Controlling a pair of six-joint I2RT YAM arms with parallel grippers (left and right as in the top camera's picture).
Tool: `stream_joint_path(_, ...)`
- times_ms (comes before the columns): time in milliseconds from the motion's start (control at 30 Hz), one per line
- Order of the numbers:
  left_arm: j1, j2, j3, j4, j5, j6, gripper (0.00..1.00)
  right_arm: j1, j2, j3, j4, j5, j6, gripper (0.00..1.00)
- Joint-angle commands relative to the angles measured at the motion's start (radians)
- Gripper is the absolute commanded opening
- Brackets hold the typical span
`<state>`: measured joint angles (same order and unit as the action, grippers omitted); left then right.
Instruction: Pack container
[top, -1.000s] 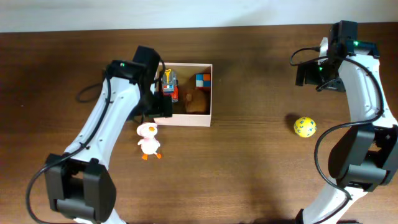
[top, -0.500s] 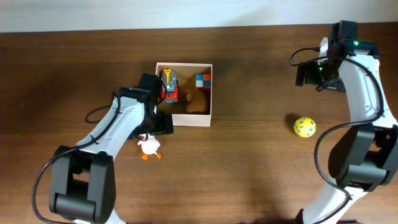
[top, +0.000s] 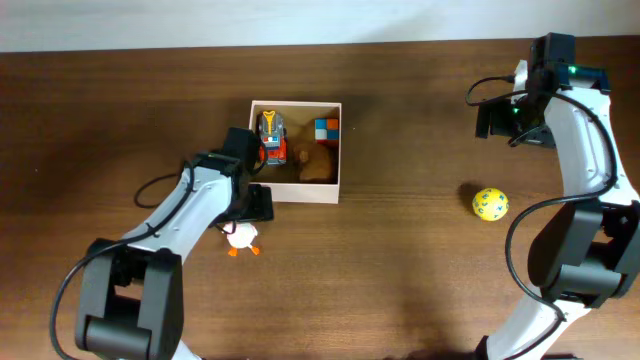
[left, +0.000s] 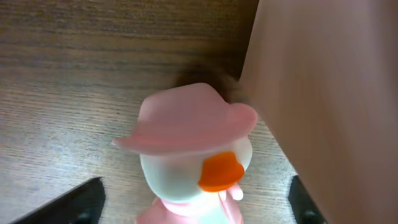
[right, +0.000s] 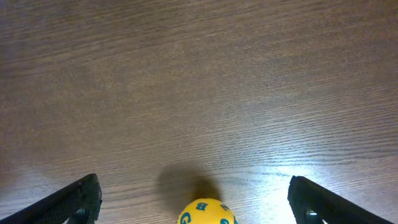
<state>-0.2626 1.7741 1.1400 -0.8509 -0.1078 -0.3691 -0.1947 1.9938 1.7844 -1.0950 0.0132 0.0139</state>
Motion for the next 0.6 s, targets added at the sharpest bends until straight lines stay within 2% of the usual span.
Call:
stream_joint_path(0, 0.002, 0.004, -0.045, -0.005, -0.005, -0.013, 0.73, 0.005, -0.022, 0.019, 0.0, -0.005, -0.006, 0.99)
stream_joint_path(33, 0.002, 0.004, -0.048, 0.003, -0.005, -0.012, 0.6, 0.005, -0.022, 0.019, 0.0, -0.005, -0.006, 0.99)
stream_joint_path(67, 0.002, 0.004, -0.051, 0.015, -0.005, -0.012, 0.54, 0.005, -0.022, 0.019, 0.0, -0.005, -0.006, 0.99)
stream_joint_path(133, 0.002, 0.004, -0.055, 0.039, -0.005, -0.012, 0.51, 0.005, -0.022, 0.019, 0.0, -0.005, -0.007, 0.99)
stream_joint_path(267, 0.003, 0.005, -0.061, 0.043, -0.005, -0.012, 0.55, 0.005, -0.022, 0.019, 0.0, -0.005, -0.006, 0.99)
stream_joint_path(367, 0.004, 0.005, -0.07, 0.047, -0.005, -0.012, 0.67, 0.005, -0.022, 0.019, 0.0, -0.005, -0.007, 0.99)
stream_joint_path(567, 0.003, 0.005, -0.116, 0.05, -0.004, -0.013, 0.68, 0.005, -0.022, 0.019, 0.0, -0.005, -0.006, 0.99)
